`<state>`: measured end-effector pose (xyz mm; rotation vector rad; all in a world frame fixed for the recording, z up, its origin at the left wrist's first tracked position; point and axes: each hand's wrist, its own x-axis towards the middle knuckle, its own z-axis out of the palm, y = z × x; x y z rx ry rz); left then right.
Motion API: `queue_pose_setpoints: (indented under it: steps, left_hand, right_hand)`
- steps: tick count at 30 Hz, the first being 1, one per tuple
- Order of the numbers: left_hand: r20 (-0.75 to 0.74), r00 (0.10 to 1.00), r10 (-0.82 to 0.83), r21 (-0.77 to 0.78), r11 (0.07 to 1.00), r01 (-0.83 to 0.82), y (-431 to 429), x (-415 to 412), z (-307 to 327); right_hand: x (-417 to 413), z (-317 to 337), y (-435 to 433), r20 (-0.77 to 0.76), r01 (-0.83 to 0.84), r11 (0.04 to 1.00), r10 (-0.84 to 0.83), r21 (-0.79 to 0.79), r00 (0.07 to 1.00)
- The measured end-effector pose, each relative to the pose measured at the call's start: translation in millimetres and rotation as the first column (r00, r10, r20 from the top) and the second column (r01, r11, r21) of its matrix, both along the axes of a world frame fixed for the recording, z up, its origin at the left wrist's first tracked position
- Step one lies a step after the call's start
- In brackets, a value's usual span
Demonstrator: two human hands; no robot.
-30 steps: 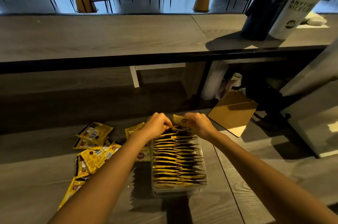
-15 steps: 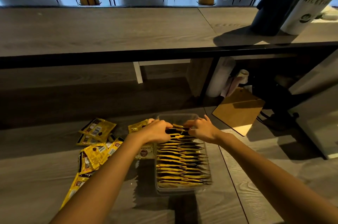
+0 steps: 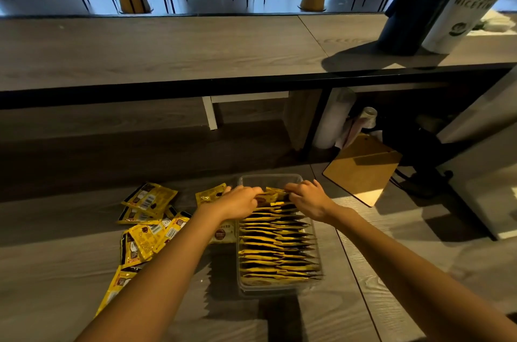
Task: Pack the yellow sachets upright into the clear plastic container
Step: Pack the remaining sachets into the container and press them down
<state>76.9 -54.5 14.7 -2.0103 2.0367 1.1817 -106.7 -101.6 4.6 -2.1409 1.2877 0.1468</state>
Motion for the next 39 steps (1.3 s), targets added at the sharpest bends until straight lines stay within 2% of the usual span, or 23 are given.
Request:
queue_pose_setpoints:
  steps: [8, 13, 15, 19, 21, 23, 25, 27, 29, 31, 35, 39]
  left_hand:
    - [-0.123, 0.982, 0.143, -0.024, 0.989, -0.147, 8, -1, 8]
    - [-0.119, 0.965, 0.233, -0.191, 0.949, -0.252, 14, 5, 16]
    - [-0.107, 0.948, 0.299, -0.292, 0.902, -0.317, 19, 12, 23]
    - [-0.074, 0.85, 0.522, -0.482, 0.727, -0.489, 41, 37, 26]
    - [-0.069, 0.788, 0.612, -0.501, 0.661, -0.558, 59, 53, 17]
    - [-0.055, 0.726, 0.685, -0.448, 0.633, -0.632, 79, 68, 2]
    - [0.021, 0.702, 0.711, -0.357, 0.661, -0.659, 98, 79, -20]
    - [0.11, 0.711, 0.695, -0.288, 0.707, -0.646, 114, 88, -41]
    - [0.165, 0.75, 0.641, -0.233, 0.764, -0.602, 126, 94, -56]
    - [0.232, 0.817, 0.528, -0.189, 0.848, -0.495, 131, 93, -65]
    - [0.344, 0.881, 0.324, -0.132, 0.946, -0.296, 129, 83, -72]
    - [0.44, 0.841, 0.315, -0.184, 0.948, -0.259, 125, 77, -76]
  right_hand:
    - [5, 8, 8, 0.071, 0.054, 0.997, -0.051, -0.048, 0.996]
    - [17, 21, 12, 0.119, 0.117, 0.98, -0.098, -0.162, 0.988]
    - [32, 31, 20, 0.15, 0.133, 0.962, -0.099, -0.237, 0.984]
    - [77, 43, 48, 0.217, 0.056, 0.929, 0.027, -0.365, 0.976]
    - [101, 39, 64, 0.262, 0.014, 0.933, 0.086, -0.359, 0.961]
    - [121, 29, 78, 0.244, -0.057, 0.946, 0.14, -0.318, 0.96]
    - [138, 15, 87, 0.146, -0.161, 0.947, 0.207, -0.277, 0.967]
    - [150, 1, 92, -0.04, -0.269, 0.936, 0.267, -0.228, 0.963]
    - [157, -9, 92, -0.226, -0.332, 0.927, 0.291, -0.172, 0.93]
    - [161, -17, 88, -0.339, -0.348, 0.927, 0.286, -0.14, 0.896]
    - [167, -24, 78, -0.382, -0.297, 0.953, 0.256, -0.051, 0.888]
    - [171, -29, 76, -0.461, -0.317, 0.948, 0.274, -0.018, 0.844]
